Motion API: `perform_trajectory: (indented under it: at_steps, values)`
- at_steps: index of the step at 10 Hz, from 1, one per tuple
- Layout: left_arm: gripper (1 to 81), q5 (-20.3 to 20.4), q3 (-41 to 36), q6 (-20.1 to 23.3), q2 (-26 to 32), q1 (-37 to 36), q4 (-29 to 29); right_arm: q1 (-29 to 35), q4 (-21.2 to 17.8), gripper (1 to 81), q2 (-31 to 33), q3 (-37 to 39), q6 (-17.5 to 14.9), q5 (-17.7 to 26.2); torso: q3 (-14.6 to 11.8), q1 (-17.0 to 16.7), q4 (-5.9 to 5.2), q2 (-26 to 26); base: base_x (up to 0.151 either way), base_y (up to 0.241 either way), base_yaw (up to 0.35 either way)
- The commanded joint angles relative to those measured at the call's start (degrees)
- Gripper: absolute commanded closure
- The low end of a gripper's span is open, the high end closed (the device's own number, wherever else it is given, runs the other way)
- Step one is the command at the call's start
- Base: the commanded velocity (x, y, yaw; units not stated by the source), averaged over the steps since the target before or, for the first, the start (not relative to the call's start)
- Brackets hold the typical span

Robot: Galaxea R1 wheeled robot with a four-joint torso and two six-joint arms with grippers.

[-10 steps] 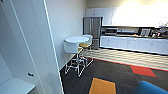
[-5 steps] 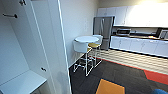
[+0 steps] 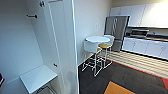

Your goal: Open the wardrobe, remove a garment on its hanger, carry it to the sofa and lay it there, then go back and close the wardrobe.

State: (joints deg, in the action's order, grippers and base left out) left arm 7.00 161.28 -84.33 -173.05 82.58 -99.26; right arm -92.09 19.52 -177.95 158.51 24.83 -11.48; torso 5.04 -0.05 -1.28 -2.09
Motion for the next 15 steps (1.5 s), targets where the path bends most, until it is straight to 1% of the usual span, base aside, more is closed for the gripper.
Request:
perform_trajectory:
  at_steps: [1,10,15]
  values:
    - [1.0,-2.51,0.26,-0.22,0.15,-2.64,-0.50,1.68,0.17,1.0,-0.51,0.29,-0.13,2.43,0.00,0.05,0.00,0.00,0.000,0.000,0.301]
    - [1.0,-2.51,0.26,0.05,-0.81,-2.02,-0.76,1.77,0.25,1.0,-0.59,0.47,-0.13,2.43,0.00,0.05,0.00,0.00,0.000,0.000,0.301]
    - [1.0,-2.51,0.26,-0.04,-0.81,-2.02,-0.85,1.86,0.26,1.0,-0.68,0.47,-0.13,3.22,0.02,0.05,0.00,0.02,0.000,0.000,0.301]
